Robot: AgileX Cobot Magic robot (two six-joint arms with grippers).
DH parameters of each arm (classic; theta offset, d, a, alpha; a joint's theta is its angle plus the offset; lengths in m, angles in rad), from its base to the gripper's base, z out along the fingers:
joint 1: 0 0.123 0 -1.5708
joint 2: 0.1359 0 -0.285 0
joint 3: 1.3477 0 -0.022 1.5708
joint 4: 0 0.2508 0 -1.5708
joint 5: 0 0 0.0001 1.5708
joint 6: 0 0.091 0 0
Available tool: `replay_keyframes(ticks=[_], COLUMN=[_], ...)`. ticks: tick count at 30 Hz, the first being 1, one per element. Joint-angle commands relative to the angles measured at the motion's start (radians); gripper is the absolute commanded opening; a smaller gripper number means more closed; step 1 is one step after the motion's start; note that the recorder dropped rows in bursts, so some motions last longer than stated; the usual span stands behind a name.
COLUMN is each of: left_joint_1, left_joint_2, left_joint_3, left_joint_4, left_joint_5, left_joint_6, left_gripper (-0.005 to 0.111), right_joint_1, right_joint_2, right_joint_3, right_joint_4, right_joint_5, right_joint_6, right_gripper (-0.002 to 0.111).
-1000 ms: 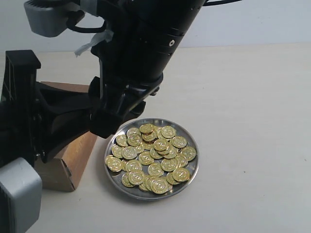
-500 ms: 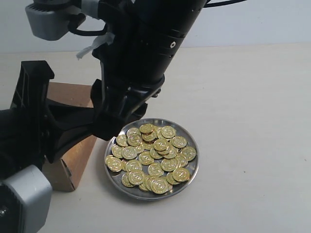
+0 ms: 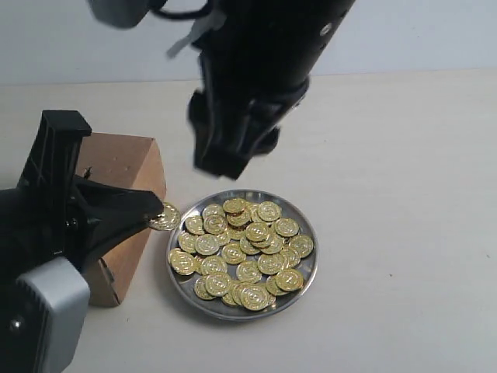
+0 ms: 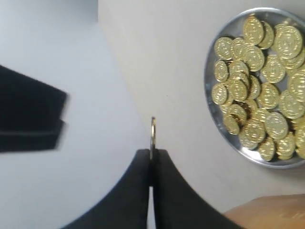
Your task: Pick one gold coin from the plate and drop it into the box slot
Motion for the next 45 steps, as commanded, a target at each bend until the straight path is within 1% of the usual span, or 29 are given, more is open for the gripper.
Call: replay_keyframes(ticks=[1, 3, 4, 6, 7, 8, 9, 10, 11, 12, 13, 14, 16, 18, 20, 25, 29, 35, 45], left_joint_1=[0.098, 0.169, 0.211, 0.377, 0.415, 0.464, 0.494, 0.518, 0.525, 0.527, 0.527, 0.529, 0.529, 0.529, 0.529, 0.529, 0.529, 0.529, 0.529], left_joint_2=[0.001, 0.001, 0.001, 0.012, 0.021, 0.043, 0.067, 0.118, 0.149, 0.202, 0.244, 0.316, 0.401, 0.459, 0.535, 0.621, 0.668, 0.675, 0.675], left_joint_3=[-0.044, -0.082, -0.107, -0.209, -0.235, -0.279, -0.315, -0.374, -0.409, -0.467, -0.518, -0.583, -0.649, -0.685, -0.718, -0.733, -0.733, -0.733, -0.733], left_joint_4=[-0.019, -0.019, -0.019, -0.019, -0.022, -0.03, -0.052, -0.112, -0.154, -0.195, -0.224, -0.243, -0.251, -0.26, -0.296, -0.316, -0.316, -0.316, -0.294], left_joint_5=[0.172, 0.21, 0.221, 0.279, 0.314, 0.389, 0.469, 0.587, 0.657, 0.76, 0.829, 0.914, 0.971, 0.997, 1.011, 1.011, 1.004, 0.957, 0.946], left_joint_6=[-0.3, -0.457, -0.559, -0.957, -1.034, -1.133, -1.184, -1.222, -1.22, -1.22, -1.22, -1.262, -1.329, -1.347, -1.348, -1.346, -1.344, -1.344, -1.352], left_gripper=[0.0, 0.0, 0.0, 0.0, 0.0, 0.0, 0.0, 0.0, 0.0, 0.0, 0.0, 0.0, 0.0, 0.0, 0.0, 0.0, 0.0, 0.0, 0.0], right_joint_1=[-0.004, -0.004, -0.004, -0.004, -0.004, -0.004, -0.004, -0.004, -0.004, -0.004, -0.004, -0.004, -0.004, -0.004, -0.004, -0.004, -0.004, -0.004, -0.004], right_joint_2=[-0.227, -0.307, -0.349, -0.491, -0.522, -0.57, -0.602, -0.651, -0.671, -0.695, -0.714, -0.733, -0.747, -0.758, -0.78, -0.815, -0.819, -0.819, -0.819], right_joint_3=[-0.002, -0.002, -0.002, 0.0, 0.002, 0.019, 0.047, 0.101, 0.138, 0.199, 0.248, 0.329, 0.423, 0.491, 0.579, 0.665, 0.676, 0.676, 0.676], right_joint_4=[-0.43, -0.494, -0.497, -0.432, -0.401, -0.345, -0.304, -0.224, -0.189, -0.157, -0.139, -0.139, -0.139, -0.132, -0.109, -0.097, -0.097, -0.097, -0.097], right_joint_5=[-0.084, -0.119, -0.134, -0.129, -0.126, -0.121, -0.121, -0.121, -0.121, -0.121, -0.121, -0.121, -0.13, -0.141, -0.197, -0.283, -0.286, -0.286, -0.286], right_joint_6=[0.332, 0.444, 0.467, 0.539, 0.561, 0.572, 0.577, 0.584, 0.584, 0.584, 0.584, 0.586, 0.591, 0.591, 0.591, 0.591, 0.587, 0.587, 0.587], right_gripper=[0.0, 0.0, 0.0, 0.0, 0.0, 0.0, 0.0, 0.0, 0.0, 0.0, 0.0, 0.0, 0.0, 0.0, 0.0, 0.0, 0.0, 0.0, 0.0])
